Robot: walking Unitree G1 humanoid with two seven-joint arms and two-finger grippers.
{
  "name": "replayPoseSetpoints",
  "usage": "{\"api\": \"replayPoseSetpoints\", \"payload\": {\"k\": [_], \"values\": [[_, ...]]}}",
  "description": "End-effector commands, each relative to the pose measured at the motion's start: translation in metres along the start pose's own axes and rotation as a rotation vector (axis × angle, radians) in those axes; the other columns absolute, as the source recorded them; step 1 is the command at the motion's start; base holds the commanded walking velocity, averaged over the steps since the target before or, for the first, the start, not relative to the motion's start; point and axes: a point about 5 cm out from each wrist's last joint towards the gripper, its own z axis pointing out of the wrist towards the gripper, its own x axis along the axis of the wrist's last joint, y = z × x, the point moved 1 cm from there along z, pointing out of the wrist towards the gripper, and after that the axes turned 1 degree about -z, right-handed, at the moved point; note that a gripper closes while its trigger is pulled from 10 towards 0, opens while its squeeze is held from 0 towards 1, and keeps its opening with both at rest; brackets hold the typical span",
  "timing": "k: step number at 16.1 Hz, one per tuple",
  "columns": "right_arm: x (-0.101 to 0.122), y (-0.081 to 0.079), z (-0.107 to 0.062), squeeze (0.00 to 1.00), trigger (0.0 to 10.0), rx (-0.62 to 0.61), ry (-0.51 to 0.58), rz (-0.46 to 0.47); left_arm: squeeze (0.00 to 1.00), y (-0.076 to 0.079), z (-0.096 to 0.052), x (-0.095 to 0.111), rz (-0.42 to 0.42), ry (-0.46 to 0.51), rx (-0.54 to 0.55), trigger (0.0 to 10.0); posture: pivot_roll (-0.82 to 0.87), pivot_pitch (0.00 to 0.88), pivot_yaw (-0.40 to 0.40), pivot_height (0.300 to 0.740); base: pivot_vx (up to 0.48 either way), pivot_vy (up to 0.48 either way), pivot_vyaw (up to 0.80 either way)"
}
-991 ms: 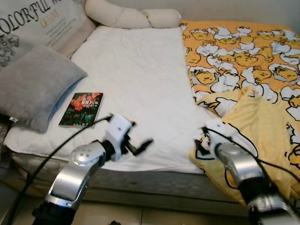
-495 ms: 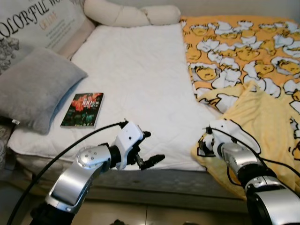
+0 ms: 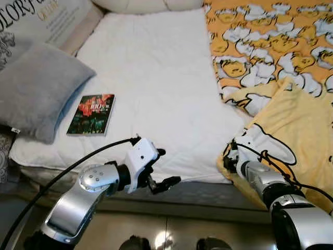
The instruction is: Clean up the room
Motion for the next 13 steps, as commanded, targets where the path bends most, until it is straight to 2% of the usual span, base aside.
{"api": "replayPoseSetpoints", "payload": {"k": [1,5,13], "values": [[0.0003,-0.0040,0.0007,0.00,0.0,0.010,-0.004,0.012,0.00,0.0035,-0.0029,0.0010,0.008,-0.006,-0.013,10.0,0.02,0.172,0.081,0.740,0.000,0.000,0.00],[0.0039,-0.0002,0.0003,0.00,0.0,0.000,0.016,0.053,0.00,0.0005,-0.0037,0.0002,0.015,-0.011,0.013,10.0,0.01,0.148,0.072,0.740,0.000,0.000,0.00],[0.0059,0.0032,-0.0002,0.00,0.0,0.005,0.028,0.058,0.00,-0.0029,0.0006,0.0002,0.009,0.002,0.037,10.0,-0.01,0.101,0.056,0.740,0.000,0.000,0.00]]}}
